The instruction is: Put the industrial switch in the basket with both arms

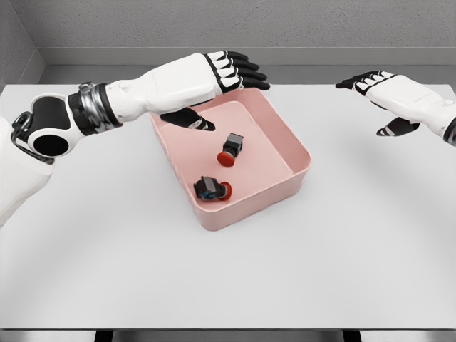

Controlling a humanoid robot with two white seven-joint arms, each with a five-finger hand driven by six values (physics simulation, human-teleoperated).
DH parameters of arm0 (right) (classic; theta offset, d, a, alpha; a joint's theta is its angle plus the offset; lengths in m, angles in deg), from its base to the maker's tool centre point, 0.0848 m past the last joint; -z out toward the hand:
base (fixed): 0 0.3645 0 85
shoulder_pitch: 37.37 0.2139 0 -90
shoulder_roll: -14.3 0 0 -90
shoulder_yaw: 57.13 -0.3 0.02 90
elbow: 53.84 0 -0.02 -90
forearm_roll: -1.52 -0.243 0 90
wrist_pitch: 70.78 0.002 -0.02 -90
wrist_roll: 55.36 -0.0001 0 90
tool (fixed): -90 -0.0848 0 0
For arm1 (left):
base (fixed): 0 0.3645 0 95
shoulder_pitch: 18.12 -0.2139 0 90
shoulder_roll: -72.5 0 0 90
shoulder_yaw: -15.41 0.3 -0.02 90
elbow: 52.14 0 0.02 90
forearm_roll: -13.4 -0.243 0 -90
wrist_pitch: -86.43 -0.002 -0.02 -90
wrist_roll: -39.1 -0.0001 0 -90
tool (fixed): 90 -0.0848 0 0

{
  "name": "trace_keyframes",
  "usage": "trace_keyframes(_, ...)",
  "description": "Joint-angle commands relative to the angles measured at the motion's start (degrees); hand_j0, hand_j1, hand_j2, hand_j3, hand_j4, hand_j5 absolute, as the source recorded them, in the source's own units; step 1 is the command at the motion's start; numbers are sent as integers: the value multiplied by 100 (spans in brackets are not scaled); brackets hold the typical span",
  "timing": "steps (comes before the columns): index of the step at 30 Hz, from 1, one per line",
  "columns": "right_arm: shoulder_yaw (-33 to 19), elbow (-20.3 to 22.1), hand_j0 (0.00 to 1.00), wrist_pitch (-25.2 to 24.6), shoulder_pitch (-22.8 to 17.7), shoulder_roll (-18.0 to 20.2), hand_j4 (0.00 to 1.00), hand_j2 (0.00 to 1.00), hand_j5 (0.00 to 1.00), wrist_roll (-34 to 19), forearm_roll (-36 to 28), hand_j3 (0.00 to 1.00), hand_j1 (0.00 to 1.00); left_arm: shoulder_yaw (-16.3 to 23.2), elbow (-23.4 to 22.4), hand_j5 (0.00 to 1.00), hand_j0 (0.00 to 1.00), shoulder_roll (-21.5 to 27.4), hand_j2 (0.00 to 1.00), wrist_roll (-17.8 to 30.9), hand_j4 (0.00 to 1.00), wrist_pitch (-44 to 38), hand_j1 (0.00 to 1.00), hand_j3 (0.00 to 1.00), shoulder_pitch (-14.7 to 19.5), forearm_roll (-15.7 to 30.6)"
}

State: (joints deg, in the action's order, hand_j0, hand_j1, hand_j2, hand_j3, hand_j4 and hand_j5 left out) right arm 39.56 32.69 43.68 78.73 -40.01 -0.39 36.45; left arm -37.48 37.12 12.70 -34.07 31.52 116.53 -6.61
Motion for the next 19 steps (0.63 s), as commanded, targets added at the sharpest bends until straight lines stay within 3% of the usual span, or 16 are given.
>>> trace_keyframes(1,-1,4,100,-12,9,8,100,100,100,3,-21,100,100,-10,4,100,100,3,100,-4,100,-9,100,100,0,41)
trace_keyframes(4,-10,-5,100,-12,9,8,100,100,100,3,-21,100,100,-46,21,100,100,91,100,-13,100,-9,100,100,114,50)
trace_keyframes(6,-1,-5,100,-12,9,17,100,100,100,3,-21,100,100,-212,21,100,100,785,100,-57,100,-9,100,100,167,207)
trace_keyframes(8,-1,-5,100,-12,0,17,100,100,100,3,-21,100,100,-256,-49,100,100,1251,100,-57,100,-9,100,100,70,832)
trace_keyframes(10,-1,4,100,-12,-18,17,100,100,100,3,-30,100,100,-256,-66,100,100,1541,100,-57,100,-9,100,100,-140,1148)
trace_keyframes(13,-1,4,100,-12,-35,8,100,100,100,3,-30,100,100,-265,-189,100,100,1866,100,-48,100,-9,100,100,-351,1148)
trace_keyframes(19,-1,13,100,-12,-26,8,100,100,100,3,-30,100,100,-344,-963,100,100,2262,100,-30,100,-9,100,100,-685,1298)
